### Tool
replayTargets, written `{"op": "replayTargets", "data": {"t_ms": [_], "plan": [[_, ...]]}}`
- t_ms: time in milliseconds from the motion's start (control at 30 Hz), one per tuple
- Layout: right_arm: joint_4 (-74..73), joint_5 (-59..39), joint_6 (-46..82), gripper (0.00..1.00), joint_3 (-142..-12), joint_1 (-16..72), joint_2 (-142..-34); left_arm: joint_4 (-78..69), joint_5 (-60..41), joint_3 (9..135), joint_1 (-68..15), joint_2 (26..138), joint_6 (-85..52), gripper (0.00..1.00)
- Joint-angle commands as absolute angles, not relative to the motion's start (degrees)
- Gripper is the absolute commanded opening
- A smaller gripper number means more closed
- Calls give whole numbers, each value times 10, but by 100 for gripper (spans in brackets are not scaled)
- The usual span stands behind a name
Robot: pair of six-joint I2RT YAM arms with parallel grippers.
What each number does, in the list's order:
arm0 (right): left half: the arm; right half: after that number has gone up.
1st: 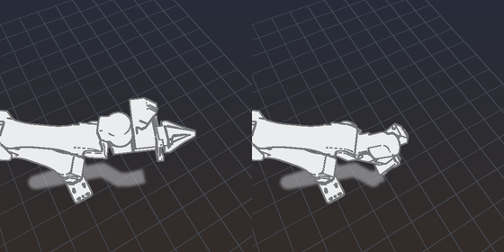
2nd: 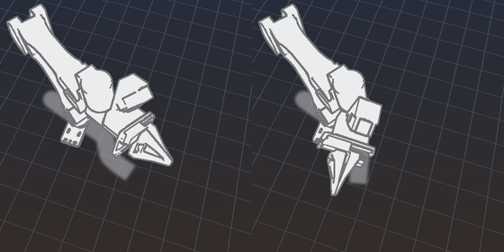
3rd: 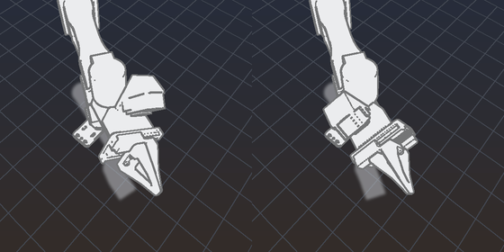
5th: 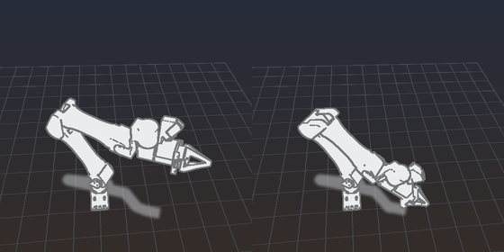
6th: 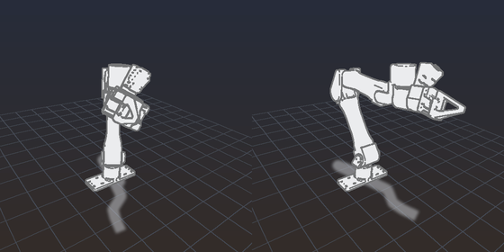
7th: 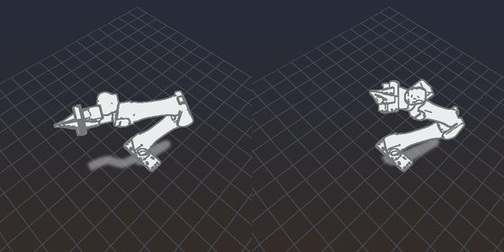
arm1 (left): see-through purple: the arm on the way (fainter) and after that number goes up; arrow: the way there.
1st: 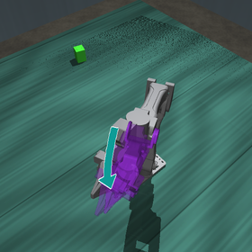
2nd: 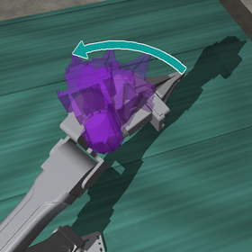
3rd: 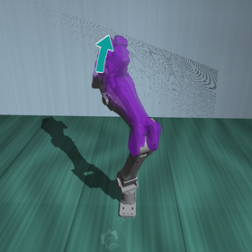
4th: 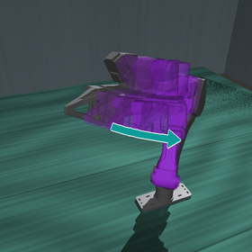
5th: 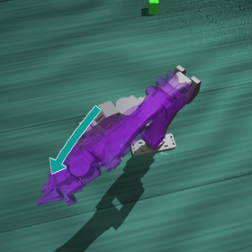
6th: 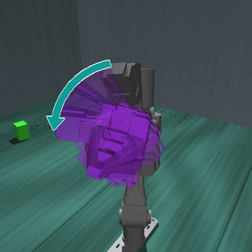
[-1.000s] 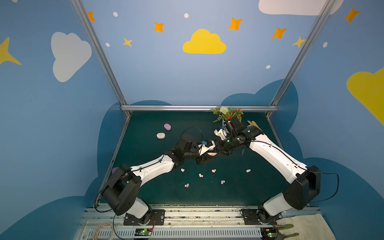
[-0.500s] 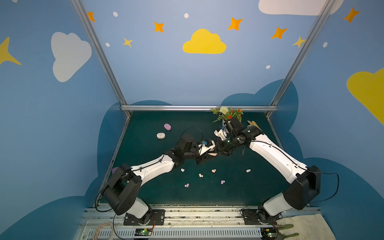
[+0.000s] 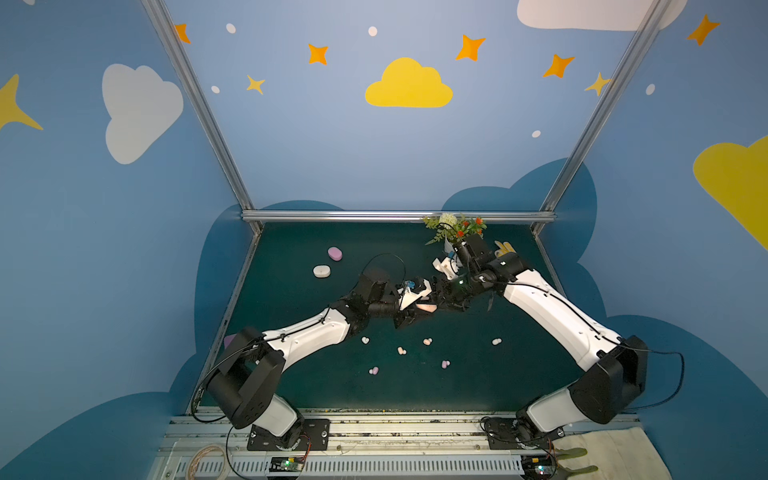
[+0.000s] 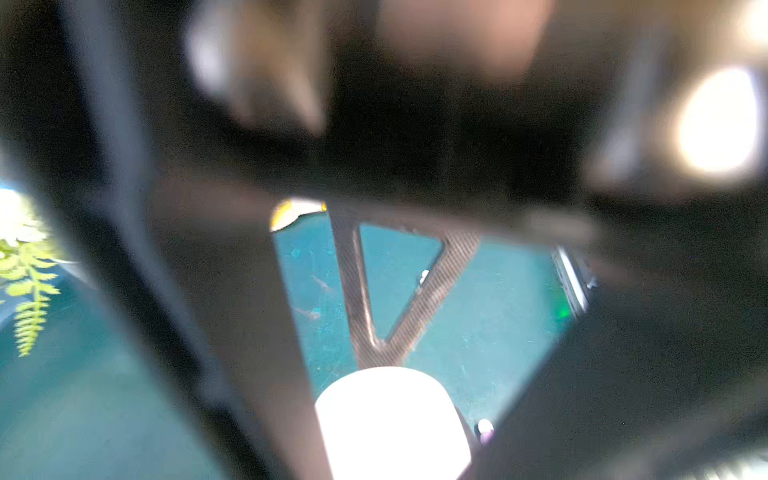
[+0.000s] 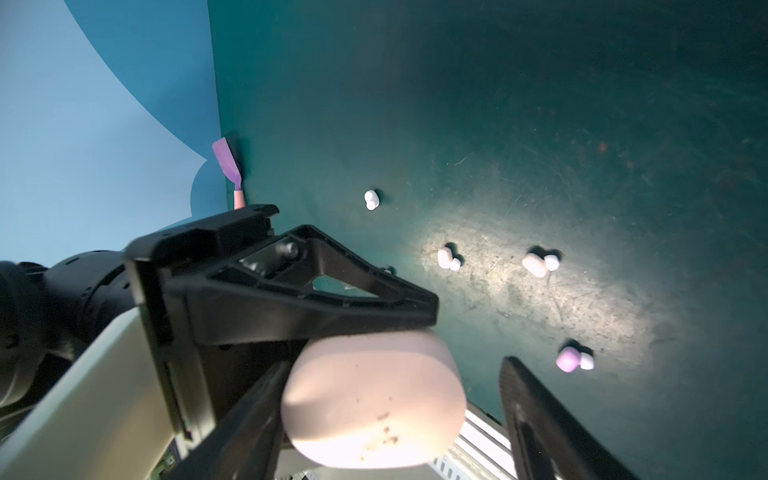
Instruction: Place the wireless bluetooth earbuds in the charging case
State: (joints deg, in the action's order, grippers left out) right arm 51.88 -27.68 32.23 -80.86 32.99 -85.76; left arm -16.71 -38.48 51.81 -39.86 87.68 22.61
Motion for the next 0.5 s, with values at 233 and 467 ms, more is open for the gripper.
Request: {"op": "replayTargets", "data": {"t_ms": [233,467], "plan": [[561,-254,268,79,-782,281,-774,-128,-425,511,-406,867,160,9],[585,-248,130,79,-751,276,-725,-127,-491,501,-406,835,127,4]]}}
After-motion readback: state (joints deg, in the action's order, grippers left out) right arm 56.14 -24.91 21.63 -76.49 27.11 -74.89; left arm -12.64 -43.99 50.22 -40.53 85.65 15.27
